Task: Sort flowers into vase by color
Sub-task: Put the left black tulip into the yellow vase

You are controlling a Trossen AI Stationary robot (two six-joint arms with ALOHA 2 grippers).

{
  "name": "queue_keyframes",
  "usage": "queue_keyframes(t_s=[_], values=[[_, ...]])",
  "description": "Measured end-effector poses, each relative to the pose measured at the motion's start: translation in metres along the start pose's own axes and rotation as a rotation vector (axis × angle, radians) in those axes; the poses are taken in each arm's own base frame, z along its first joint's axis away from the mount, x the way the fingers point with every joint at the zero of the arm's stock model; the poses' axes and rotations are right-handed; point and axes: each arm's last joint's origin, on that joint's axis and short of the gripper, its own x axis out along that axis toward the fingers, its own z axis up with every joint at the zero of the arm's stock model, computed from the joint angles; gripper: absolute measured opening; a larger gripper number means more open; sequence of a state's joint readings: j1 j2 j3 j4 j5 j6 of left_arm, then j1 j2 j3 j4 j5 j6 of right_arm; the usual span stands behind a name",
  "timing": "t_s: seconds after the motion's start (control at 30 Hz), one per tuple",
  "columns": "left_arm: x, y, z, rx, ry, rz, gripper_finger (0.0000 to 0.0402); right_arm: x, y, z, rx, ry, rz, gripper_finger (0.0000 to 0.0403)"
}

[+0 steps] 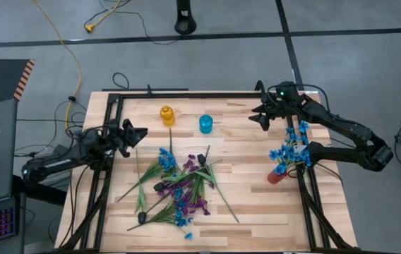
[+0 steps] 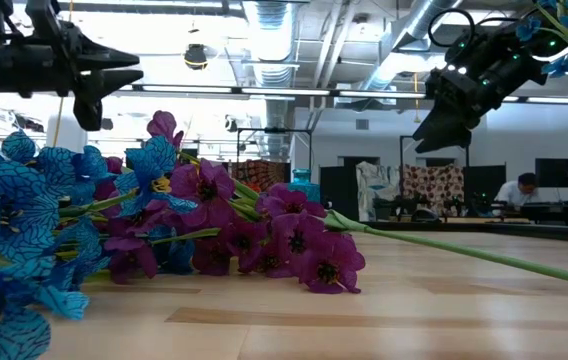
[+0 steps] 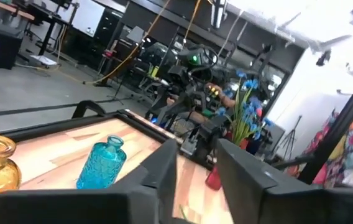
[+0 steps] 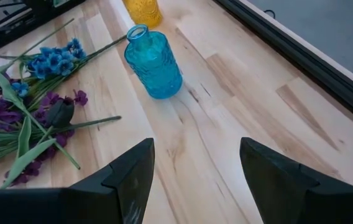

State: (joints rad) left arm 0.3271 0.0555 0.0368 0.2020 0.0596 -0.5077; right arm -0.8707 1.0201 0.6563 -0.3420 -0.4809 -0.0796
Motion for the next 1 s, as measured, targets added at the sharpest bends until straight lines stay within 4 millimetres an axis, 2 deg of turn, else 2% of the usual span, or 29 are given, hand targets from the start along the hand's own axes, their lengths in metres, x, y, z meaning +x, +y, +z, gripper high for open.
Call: queue_keyframes(t_s=[0.13,0.3,0.53,0.63,0.8,1.0], values=[[0.004,-0.004,0.006,0.083,0.038,-0.013,0.0145,0.0,0.0,0.0,0.002,0.0,0.0,0.0265],[0.013,-0.016,0.024,0.218,0.117,-0.05,0.019,0.0,0.0,0.0,0.004,0.0,0.0,0.0265],[0.021,-0.03,0.042,0.389,0.494,-0.084,0.02,0.0,0.0,0.0,0.027,0.001,-0.004,0.0265],[0.023,-0.034,0.042,0.405,0.665,-0.119,0.0199,0.0,0.0,0.0,0.027,0.001,-0.007,0.0265],[0.034,-0.045,0.035,0.391,0.763,-0.248,0.019,0.0,0.0,0.0,0.028,0.001,-0.008,0.0265],[0.044,-0.057,0.013,0.373,0.925,-0.342,0.0185,0.0,0.0,0.0,0.03,0.002,-0.009,0.0265]])
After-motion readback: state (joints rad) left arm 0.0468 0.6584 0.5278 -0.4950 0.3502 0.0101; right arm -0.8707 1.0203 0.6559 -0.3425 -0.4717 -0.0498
